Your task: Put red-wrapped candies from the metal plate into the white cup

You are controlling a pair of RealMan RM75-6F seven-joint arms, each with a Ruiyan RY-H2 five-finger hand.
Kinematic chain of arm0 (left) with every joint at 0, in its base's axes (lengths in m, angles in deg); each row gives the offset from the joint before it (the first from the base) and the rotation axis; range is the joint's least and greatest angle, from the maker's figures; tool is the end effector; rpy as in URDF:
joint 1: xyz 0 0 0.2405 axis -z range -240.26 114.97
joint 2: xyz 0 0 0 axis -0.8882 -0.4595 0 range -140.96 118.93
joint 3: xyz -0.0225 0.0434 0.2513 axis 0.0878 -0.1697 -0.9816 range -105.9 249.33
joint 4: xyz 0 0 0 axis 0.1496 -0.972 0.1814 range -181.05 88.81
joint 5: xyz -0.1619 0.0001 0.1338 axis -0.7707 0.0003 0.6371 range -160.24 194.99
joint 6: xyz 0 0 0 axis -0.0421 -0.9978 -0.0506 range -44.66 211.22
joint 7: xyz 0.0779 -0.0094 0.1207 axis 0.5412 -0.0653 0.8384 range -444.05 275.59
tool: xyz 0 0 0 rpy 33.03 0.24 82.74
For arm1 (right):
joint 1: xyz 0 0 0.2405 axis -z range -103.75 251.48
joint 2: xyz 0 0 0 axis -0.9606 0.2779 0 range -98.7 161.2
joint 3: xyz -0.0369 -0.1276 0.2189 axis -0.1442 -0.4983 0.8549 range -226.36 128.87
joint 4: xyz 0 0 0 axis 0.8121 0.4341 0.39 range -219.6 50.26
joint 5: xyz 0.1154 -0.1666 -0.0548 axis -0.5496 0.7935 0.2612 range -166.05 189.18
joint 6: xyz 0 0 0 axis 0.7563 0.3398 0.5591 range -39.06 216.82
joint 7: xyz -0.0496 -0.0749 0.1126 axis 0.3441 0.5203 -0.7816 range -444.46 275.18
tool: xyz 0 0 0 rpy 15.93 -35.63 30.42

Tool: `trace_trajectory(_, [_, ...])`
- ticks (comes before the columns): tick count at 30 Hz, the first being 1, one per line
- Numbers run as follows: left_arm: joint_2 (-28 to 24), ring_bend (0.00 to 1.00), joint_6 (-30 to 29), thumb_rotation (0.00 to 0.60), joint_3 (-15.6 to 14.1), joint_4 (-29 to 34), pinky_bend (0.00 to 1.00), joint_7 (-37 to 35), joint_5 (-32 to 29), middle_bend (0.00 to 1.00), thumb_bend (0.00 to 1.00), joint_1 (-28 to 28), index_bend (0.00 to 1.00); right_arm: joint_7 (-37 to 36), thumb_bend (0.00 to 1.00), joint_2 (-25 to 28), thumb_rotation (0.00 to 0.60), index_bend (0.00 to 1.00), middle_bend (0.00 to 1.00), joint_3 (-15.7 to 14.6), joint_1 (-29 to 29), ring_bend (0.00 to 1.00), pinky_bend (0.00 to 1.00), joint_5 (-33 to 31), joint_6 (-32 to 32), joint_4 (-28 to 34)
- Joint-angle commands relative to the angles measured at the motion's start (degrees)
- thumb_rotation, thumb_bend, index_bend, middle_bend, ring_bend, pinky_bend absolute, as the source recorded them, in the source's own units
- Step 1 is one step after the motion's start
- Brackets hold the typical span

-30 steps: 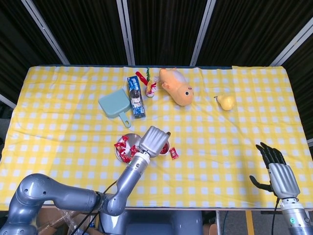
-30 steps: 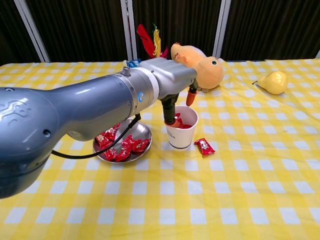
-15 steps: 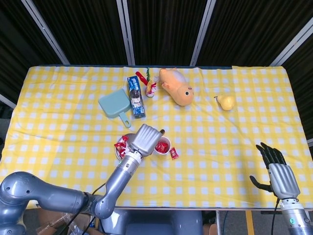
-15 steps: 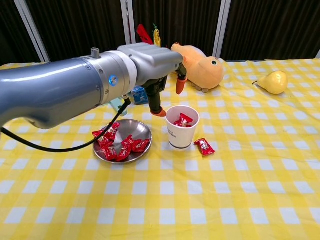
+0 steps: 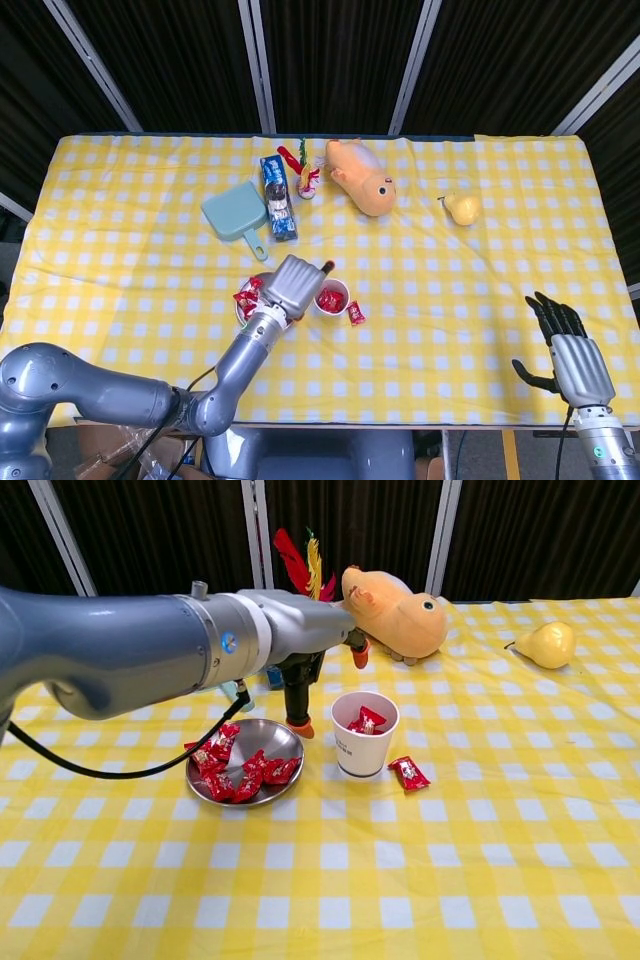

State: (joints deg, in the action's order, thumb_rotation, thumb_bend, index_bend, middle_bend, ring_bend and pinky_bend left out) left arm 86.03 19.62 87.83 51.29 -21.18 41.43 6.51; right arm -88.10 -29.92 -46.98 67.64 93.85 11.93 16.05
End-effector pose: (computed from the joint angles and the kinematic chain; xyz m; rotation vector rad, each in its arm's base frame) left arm 0.0138 0.3294 -0.0598 -2.0775 -0.6778 -0.6763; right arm -0.2977 -0.1798 0.1433 1.3871 -1.1599 0.9076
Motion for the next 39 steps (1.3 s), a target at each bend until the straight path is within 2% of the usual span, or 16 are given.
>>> trace_trajectory(1, [1.39,0.98,0.84,0.600,0.95,-1.90,1.00,0.73,-2.45,0.96,0.18,1.99,0.20,-0.14,0.34,0.07,0.600,0.00,0.00,0.04,-0.04,0.00,0.00,-0.04,0.06,-0.01])
trace_trajectory(8, [4.05,0.98,1.63,0.600,1.14,-5.42,1.00,1.51,-5.63,0.96,0.27,4.96,0.22,-0.59,0.34,0.30,0.600,0.00,0.00,0.15,-0.12,0.00,0.00,-0.27,0.31,0.09])
trace_trajectory(13, [5.25,0.98,1.60,0.600,0.96,-6.83,1.00,1.81,-6.71,0.96,0.30,6.25,0.24,-0.72,0.34,0.34,0.600,0.00,0.00,0.22,-0.15,0.00,0.00,-0.32,0.33,0.07])
trace_trajectory(19, [5.75,0.98,1.21,0.600,0.49,-7.18,1.00,1.63,-7.52,0.96,0.31,7.01,0.31,-0.60,0.34,0.29,0.600,0.00,0.00,0.16,-0.17,0.00,0.00,-0.14,0.32,0.06])
trace_trajectory(29, [3.43,0.98,0.07,0.600,-0.52,-3.54,1.00,-0.17,-6.23,0.96,0.31,6.21,0.31,-0.20,0.34,0.12,0.600,0.00,0.00,0.14,-0.07,0.00,0.00,-0.14,0.13,0.05])
trace_trajectory(39, [-0.15,0.98,0.52,0.600,-2.67,4.11,1.00,-1.77,-4.37,0.96,0.31,5.34,0.31,0.71,0.34,-0.25,0.600,0.00,0.00,0.09,-0.07,0.00,0.00,-0.08,0.02,0.07])
